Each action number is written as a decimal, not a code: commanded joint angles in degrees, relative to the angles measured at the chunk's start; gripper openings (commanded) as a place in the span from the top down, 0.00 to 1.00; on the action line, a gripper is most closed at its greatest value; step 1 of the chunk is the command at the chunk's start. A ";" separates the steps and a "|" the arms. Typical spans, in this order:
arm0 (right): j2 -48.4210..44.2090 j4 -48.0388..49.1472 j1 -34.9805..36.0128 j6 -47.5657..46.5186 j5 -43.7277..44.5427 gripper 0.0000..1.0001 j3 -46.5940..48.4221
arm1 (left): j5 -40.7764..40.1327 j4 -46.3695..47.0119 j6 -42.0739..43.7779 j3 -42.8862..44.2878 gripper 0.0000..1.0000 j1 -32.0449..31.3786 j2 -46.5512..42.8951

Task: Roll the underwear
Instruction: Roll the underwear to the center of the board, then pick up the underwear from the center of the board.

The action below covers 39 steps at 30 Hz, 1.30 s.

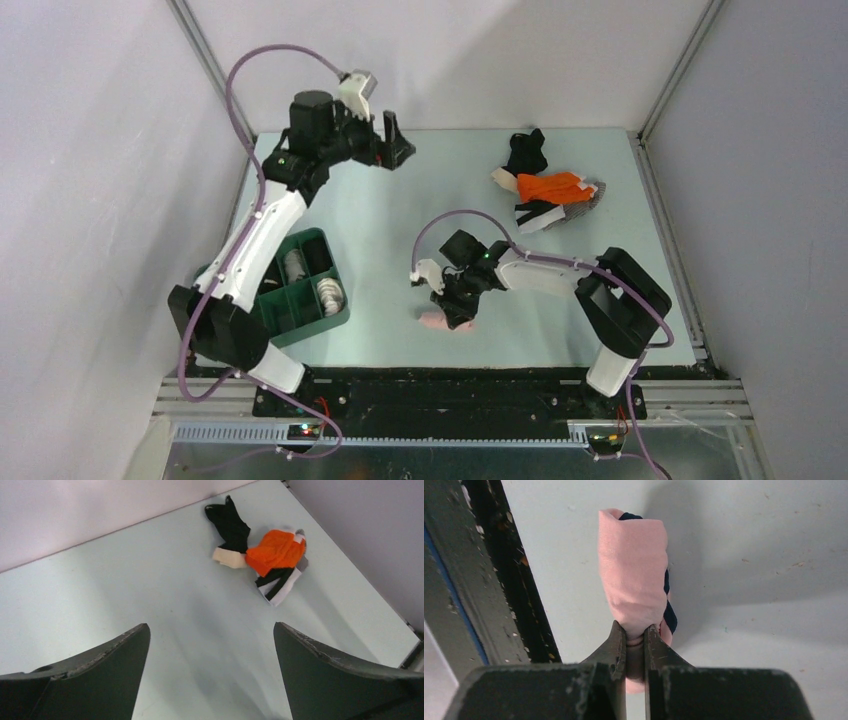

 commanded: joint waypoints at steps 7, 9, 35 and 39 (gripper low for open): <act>8.72 14.61 -6.62 17.55 -14.69 1.00 -7.82 | 1.48 16.61 22.42 -41.41 0.14 -11.63 -27.12; 12.57 16.76 -8.17 20.57 -17.17 1.00 -8.40 | -0.76 18.84 33.47 -50.84 0.16 -18.84 -32.69; 26.98 18.09 -17.60 27.26 -29.81 1.00 -5.56 | -1.50 36.33 69.31 -67.33 0.43 -36.30 -8.76; 27.03 17.95 -17.80 28.39 -29.73 1.00 -5.58 | -1.61 34.47 70.25 -64.43 0.53 -36.37 -4.93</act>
